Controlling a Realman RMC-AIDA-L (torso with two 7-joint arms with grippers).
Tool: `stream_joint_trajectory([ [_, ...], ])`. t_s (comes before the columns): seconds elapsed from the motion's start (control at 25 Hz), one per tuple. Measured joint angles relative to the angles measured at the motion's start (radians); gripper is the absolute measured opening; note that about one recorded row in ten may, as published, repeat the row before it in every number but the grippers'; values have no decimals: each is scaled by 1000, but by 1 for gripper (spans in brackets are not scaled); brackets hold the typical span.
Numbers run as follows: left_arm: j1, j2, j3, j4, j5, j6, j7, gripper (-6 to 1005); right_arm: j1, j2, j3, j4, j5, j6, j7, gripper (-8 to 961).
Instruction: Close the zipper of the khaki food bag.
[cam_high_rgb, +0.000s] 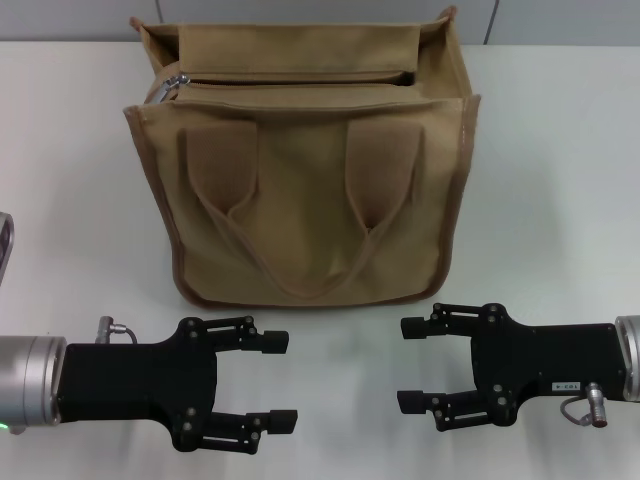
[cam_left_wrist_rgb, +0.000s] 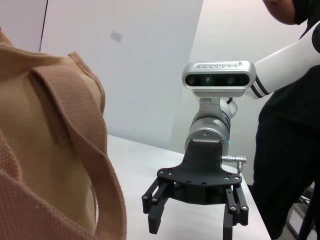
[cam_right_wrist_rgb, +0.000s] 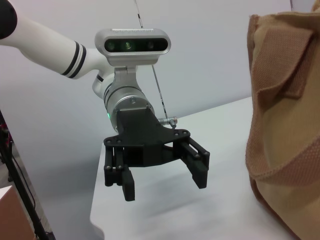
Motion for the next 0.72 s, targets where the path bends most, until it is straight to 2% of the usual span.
stream_joint_trajectory([
  [0.72, -5, -3, 0, 0, -4, 2, 0, 789, 0, 0, 0, 3, 2, 3, 0, 819],
])
